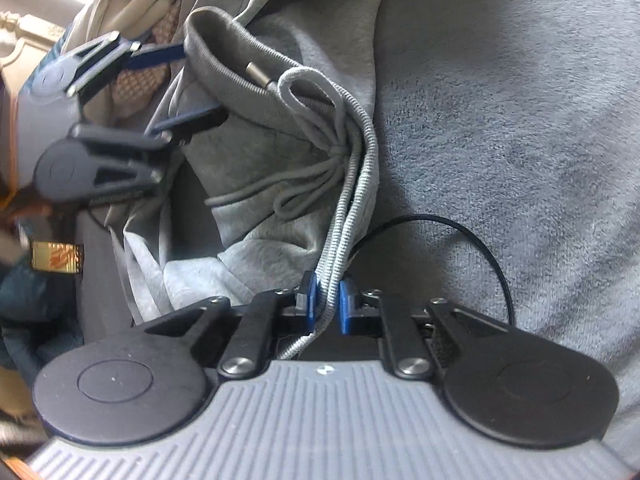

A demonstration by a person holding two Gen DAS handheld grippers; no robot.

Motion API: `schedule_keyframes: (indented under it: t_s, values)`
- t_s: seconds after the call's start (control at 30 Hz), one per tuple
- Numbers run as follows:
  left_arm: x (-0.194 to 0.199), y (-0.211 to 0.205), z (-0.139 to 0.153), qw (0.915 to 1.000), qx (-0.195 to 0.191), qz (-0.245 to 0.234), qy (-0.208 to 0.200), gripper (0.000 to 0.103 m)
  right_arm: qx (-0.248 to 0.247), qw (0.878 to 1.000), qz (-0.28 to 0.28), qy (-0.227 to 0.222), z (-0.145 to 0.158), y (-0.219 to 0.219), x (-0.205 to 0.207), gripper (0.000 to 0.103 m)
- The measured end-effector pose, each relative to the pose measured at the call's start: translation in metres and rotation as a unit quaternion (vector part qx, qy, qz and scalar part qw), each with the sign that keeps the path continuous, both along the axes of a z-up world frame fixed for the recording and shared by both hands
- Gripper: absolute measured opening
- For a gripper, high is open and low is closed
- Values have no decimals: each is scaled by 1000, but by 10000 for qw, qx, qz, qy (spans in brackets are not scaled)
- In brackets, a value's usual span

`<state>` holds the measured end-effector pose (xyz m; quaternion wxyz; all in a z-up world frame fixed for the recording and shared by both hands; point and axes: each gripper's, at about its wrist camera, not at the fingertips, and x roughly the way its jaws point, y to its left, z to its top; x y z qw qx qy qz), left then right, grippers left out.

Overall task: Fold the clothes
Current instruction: 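Grasp the hoodie hood edge near the drawstring with the right gripper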

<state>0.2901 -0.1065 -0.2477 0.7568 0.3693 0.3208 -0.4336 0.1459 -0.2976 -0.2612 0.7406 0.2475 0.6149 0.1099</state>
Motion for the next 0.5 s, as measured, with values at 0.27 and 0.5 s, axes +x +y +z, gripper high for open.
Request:
schedule_keyframes:
  t_s: [0.27,0.5]
  values:
    - [13,-1,-9,9964,-37,-767,359,81,-7,9994,320,148,-7,3,7,10]
    - [20,-9,-18,9948,-194,-857,520,67,-136,9983,519,221,-7,7,11,10]
